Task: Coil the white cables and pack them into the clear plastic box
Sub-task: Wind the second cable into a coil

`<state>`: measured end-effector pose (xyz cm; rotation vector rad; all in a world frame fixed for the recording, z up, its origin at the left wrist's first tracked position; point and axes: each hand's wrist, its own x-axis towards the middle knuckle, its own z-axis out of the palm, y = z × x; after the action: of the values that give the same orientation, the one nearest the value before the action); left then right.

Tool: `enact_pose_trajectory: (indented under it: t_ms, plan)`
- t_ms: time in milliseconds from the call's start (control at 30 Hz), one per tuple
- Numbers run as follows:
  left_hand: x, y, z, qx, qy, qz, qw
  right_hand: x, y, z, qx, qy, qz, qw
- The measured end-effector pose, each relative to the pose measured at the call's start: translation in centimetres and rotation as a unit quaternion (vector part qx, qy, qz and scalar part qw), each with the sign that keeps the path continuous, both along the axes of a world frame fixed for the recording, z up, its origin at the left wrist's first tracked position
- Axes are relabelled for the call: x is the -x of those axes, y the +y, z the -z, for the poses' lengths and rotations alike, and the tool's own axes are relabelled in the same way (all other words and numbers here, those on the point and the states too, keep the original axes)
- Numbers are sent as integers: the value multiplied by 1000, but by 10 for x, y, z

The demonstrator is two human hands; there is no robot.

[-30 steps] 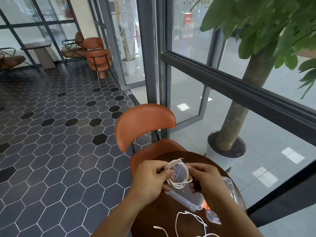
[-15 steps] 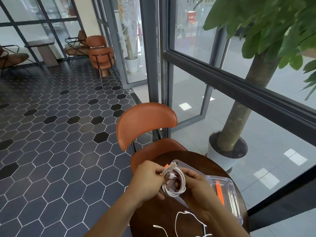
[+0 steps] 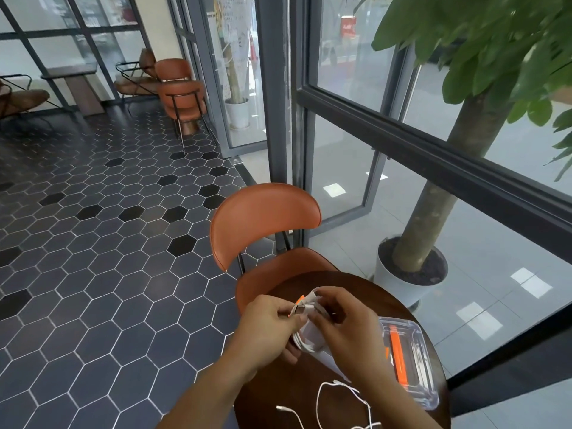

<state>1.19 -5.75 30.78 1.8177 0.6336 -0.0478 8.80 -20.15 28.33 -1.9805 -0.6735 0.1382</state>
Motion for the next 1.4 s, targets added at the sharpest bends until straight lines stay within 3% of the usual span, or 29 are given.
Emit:
enact_pose_trajectory:
  t_ms: [233, 333, 667, 1033, 1400]
  plan:
    - [3, 8, 6, -4, -12, -22, 1000, 6, 14, 4, -3, -68, 33, 997]
    - [4, 19, 5, 4, -34, -62, 998, 3, 20, 5, -14, 6, 13, 1000]
    - [13, 38, 30, 85, -9, -48, 995, -12, 31, 18, -1, 250, -20, 968]
    - [32, 52, 94, 97, 13, -181, 979, -6, 59, 80, 132, 210, -34, 968]
    - [53, 82, 220, 90, 143, -227, 959, 21, 111, 207, 273, 260, -6, 926]
